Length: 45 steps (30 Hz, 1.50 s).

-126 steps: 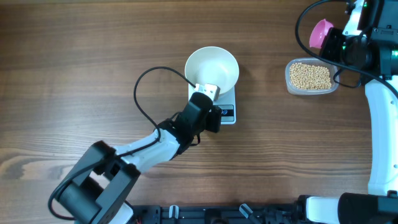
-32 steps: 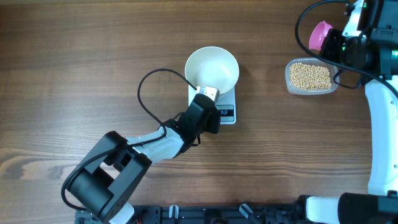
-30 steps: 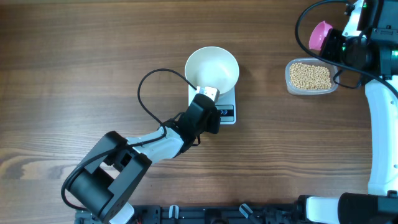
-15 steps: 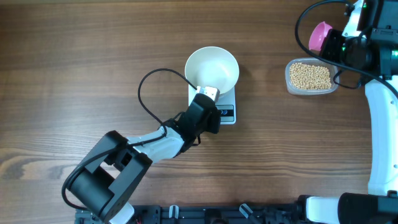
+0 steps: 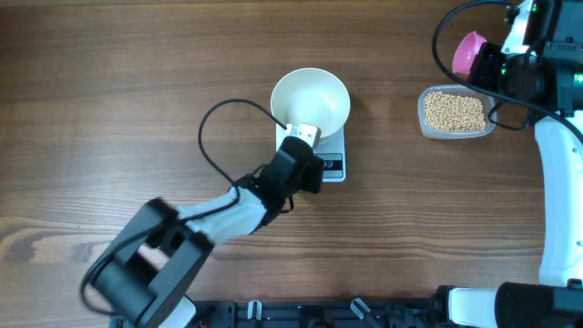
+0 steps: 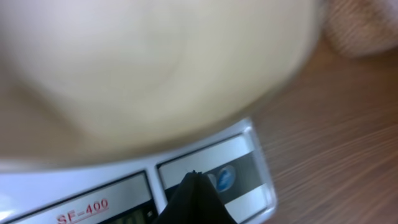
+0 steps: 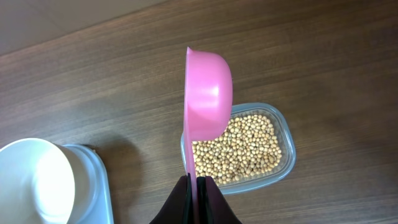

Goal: Scoop item into bowl and weigh 150g on scale

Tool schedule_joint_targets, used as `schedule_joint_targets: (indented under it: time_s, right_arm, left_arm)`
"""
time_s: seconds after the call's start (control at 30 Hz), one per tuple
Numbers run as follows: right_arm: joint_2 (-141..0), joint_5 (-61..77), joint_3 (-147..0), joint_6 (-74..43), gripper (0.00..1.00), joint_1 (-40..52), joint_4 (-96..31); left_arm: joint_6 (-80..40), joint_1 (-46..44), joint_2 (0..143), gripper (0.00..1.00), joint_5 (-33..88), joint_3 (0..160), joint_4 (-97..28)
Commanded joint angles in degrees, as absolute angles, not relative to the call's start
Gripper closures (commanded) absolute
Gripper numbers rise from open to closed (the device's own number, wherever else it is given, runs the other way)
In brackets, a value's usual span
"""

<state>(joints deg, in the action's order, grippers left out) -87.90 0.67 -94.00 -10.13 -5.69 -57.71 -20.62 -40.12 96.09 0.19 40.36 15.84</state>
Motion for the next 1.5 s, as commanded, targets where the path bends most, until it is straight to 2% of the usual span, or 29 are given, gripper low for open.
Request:
schedule_joint_targets:
  time_s: [0.0, 0.17, 0.4, 0.53, 0.67, 0.7, 0.73, 0.83, 0.87, 1.13, 1.47]
  right_arm:
    - [-88.2, 1.4, -93.7, -9.0, 0.96, -5.7, -57.9]
    - [-88.2, 1.4, -93.7, -9.0, 0.96, -5.7, -58.0]
    - [-88.2, 1.4, -93.7, -8.6, 0.96, -5.7, -57.9]
    - [-88.2, 1.4, -93.7, -7.5, 0.96, -5.7, -57.7]
    - [-88.2, 1.5, -93.7, -7.5, 0.96, -5.7, -57.2]
    - [-88.2, 1.5, -93.7, -7.5, 0.96, -5.7, -57.1]
    - [-88.2, 1.7, -93.7, -7.4, 0.96, -5.7, -57.0]
    - [-88.2, 3.5, -93.7, -5.2, 0.96, -5.7, -56.8]
    - [-88.2, 4.9, -93.7, -3.7, 0.96, -5.7, -56.9]
    - [-88.2, 14.0, -93.7, 2.5, 0.96, -5.7, -56.7]
    - [-88.2, 14.7, -93.7, 6.5, 0.96, -5.7, -51.5]
  left_arm:
    - [-20.4, -39.8, 83.0, 0.96, -0.7, 40.2, 16.9]
    - [-20.3, -39.7, 67.8, 0.96, -0.7, 40.2, 12.9]
    - [-19.7, -38.9, 50.6, 0.96, -1.3, 40.2, -9.1]
    - [-19.7, -38.3, 42.8, 0.96, -8.9, 40.2, -20.8]
    - [-19.9, -38.3, 38.7, 0.96, -19.8, 40.2, -25.4]
    - [-19.9, -38.3, 38.2, 0.92, -22.3, 40.2, -26.3]
    - [-19.9, -38.3, 38.0, 0.83, -24.7, 40.2, -27.1]
    - [-19.9, -38.3, 38.3, 0.24, -26.1, 40.2, -27.9]
    - [-19.9, -38.3, 38.5, 0.0, -26.1, 40.2, -28.0]
    - [-19.9, -38.3, 41.7, 0.0, -26.0, 40.2, -28.1]
    - [-19.9, -38.3, 47.6, 0.0, -26.0, 40.2, -28.1]
